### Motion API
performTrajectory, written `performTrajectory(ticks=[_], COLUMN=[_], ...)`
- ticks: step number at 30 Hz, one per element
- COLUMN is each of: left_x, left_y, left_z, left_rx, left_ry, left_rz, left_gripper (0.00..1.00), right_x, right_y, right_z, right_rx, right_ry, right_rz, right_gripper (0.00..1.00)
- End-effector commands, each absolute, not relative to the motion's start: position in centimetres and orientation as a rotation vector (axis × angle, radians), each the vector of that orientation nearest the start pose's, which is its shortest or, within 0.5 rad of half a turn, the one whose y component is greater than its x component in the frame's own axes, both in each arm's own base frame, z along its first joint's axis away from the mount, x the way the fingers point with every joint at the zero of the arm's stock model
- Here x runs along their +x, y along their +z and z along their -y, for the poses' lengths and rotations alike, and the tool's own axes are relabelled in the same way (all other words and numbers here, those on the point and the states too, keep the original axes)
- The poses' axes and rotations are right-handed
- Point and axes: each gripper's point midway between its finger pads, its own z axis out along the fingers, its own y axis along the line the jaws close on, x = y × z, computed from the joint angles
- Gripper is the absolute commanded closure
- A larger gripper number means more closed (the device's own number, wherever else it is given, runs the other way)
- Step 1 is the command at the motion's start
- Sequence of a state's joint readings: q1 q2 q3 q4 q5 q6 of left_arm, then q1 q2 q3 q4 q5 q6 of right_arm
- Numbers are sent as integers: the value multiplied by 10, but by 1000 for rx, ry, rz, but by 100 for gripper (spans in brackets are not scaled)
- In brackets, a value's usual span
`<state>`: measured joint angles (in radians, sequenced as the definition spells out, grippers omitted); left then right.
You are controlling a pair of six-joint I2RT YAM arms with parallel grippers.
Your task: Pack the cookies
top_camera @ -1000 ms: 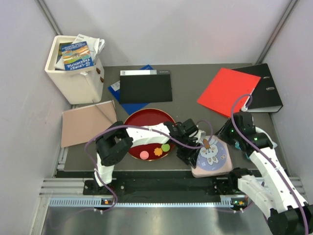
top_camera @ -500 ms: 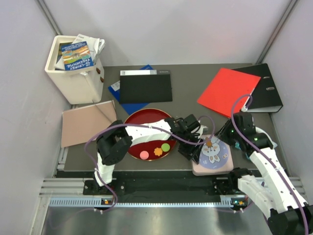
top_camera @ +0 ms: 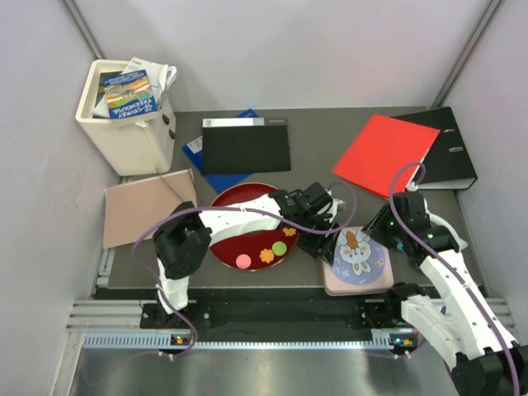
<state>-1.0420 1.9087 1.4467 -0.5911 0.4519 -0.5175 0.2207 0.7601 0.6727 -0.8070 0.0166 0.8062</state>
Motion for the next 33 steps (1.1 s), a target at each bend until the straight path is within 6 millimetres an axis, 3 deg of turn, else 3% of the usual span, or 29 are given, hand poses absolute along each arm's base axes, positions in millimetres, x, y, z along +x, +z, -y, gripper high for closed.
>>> performTrajectory(ticks=[1,8,12,16,20,21,24,26,29,33], left_x=[151,175,180,183,191,192,198,198,195,194], left_y=[123,112,100,92,88,87,80,75,67,59], left_z=[409,382,372,371,374,374,372,374,376,377], left_rx=[828,604,586,582,559,557,538,537,548,557], left_ry=[-1029,-969,-870,-833,-797,-787,-724,-729,-743,-740], left_rz=[-2691,-2729,-2752,-2769,-2772,-2772,-2788,-2797,-2813,-2826], left_gripper=[36,37,39,41,44,45,49,50,51,52], right_x=[206,211,209,211,210,215,215,212,212,202], right_y=[132,147,156,168,182,193,201,198,192,169], right_z=[-69,-54,-41,-27,-3,1,16,22,16,10], right_rx=[740,758,757,766,739,729,679,666,656,679], right_ry=[402,297,207,117,-67,-90,-232,-300,-256,-235], right_rz=[-2353,-2318,-2321,-2321,-2347,-2330,-2377,-2421,-2459,-2519], right_gripper=[65,65,67,80,100,100,100,100,100,100])
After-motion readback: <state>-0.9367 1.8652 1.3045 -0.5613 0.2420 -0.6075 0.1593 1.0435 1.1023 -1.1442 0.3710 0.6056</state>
